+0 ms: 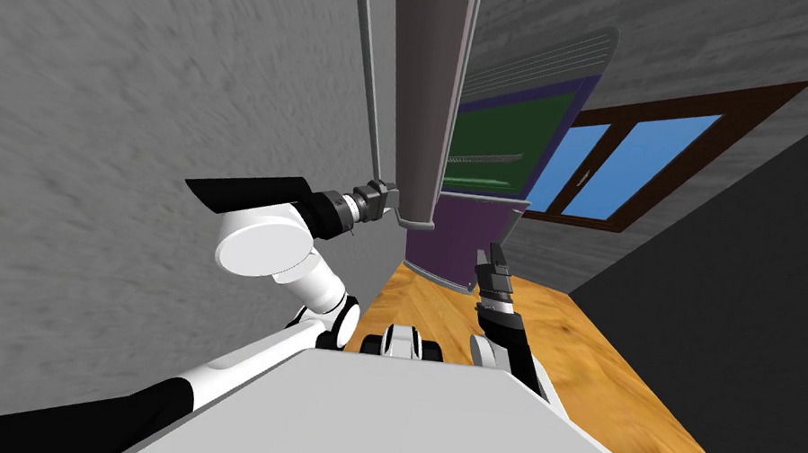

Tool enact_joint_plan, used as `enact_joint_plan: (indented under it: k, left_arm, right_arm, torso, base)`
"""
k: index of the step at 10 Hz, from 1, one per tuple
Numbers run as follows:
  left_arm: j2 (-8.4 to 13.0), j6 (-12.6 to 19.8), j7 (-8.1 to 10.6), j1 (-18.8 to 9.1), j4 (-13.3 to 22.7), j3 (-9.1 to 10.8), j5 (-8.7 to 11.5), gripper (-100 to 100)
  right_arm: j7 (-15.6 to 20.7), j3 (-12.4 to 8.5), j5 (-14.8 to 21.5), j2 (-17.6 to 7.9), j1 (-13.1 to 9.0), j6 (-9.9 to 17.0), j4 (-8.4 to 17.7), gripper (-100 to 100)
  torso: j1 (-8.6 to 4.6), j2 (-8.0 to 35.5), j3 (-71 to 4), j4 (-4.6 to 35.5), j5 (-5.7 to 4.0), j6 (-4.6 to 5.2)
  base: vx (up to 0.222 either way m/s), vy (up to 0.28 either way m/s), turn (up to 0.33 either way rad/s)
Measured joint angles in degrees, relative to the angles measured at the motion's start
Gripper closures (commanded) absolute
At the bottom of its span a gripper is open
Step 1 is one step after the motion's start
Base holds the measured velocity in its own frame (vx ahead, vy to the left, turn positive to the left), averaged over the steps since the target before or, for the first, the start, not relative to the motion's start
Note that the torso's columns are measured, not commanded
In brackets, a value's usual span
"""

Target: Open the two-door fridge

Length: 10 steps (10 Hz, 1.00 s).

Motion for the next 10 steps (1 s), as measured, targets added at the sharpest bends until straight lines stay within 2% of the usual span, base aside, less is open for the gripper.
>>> enact_joint_plan:
  k: [2,3,5,7,10]
  left_arm:
    - [-0.3,-0.2,0.04,0.0,0.1,-0.82,-1.0,-100]
    - [-0.1,-0.5,-0.18,0.3,0.1,-0.09,-0.2,-100]
    - [-0.1,-1.0,-0.47,1.1,-0.3,0.22,0.2,-100]
    - [-0.1,-0.3,-0.07,0.0,0.2,-0.1,-0.3,-100]
    - [-0.2,3.2,0.29,-2.8,1.6,1.26,0.2,-100]
  right_arm:
    - [0.0,0.0,0.0,0.0,0.0,0.0,0.0,0]
    - [0.0,0.0,0.0,0.0,0.0,0.0,0.0,0]
    - [0.0,0.0,0.0,0.0,0.0,0.0,0.0,0]
    - [0.0,0.0,0.0,0.0,0.0,0.0,0.0,0]
    - [0.0,0.0,0.0,0.0,0.0,0.0,0.0,0]
  torso:
    - [-0.11,0.0,0.0,0.0,-0.01,0.06]
    - [-0.06,-0.1,0.1,-0.1,0.03,0.06]
    - [0.01,-0.1,0.1,-0.2,0.07,0.08]
    - [-0.15,-0.1,0.0,0.0,-0.06,0.09]
    - [0.02,0.0,0.2,-0.3,0.08,0.01]
  base:
    - [0.0,0.0,0.0]
    - [0.0,0.0,0.0]
    - [0.007,0.001,-0.003]
    - [-0.016,0.001,0.02]
    - [-0.014,0.005,0.031]
